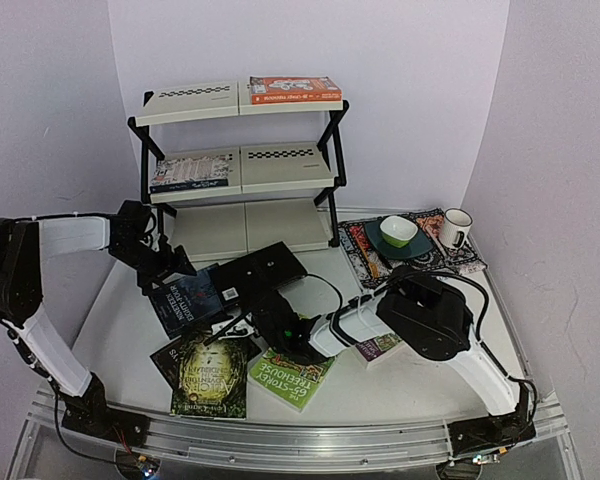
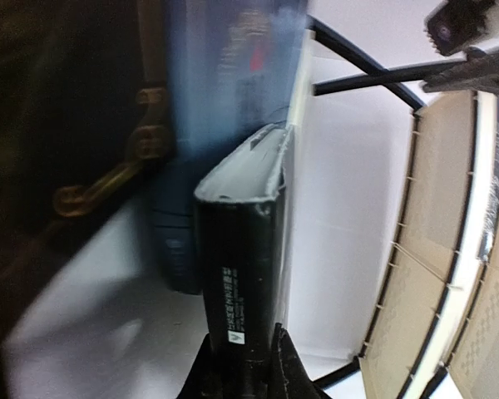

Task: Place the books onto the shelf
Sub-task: Pick up the book from the book pile, then pass from the right arm to the left, then pass from the left arm to the right

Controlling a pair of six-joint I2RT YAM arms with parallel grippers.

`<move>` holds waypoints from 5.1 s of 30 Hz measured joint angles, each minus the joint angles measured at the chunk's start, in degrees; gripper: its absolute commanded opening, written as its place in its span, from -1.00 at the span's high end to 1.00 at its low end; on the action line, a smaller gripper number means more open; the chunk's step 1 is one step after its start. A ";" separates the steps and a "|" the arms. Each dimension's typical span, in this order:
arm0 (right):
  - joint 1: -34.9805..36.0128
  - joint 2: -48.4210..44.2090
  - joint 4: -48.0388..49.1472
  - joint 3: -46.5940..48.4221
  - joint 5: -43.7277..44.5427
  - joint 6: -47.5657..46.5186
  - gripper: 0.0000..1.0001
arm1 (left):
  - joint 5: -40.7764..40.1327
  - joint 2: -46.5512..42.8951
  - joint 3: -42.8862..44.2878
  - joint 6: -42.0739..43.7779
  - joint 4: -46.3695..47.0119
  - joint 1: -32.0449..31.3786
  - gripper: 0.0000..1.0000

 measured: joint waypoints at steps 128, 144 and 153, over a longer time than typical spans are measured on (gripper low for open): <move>7.63 -55.45 -76.02 -0.74 -16.46 48.70 0.80 | -2.82 -23.34 2.56 73.75 8.90 -43.52 0.94; 4.22 -63.30 -69.40 -10.64 -17.29 48.54 -0.96 | -4.83 -28.70 -1.92 74.27 6.43 -43.74 1.00; -2.86 -73.05 -71.12 -18.99 -23.61 50.38 -0.90 | -5.35 -36.98 -2.71 72.98 6.99 -43.76 1.00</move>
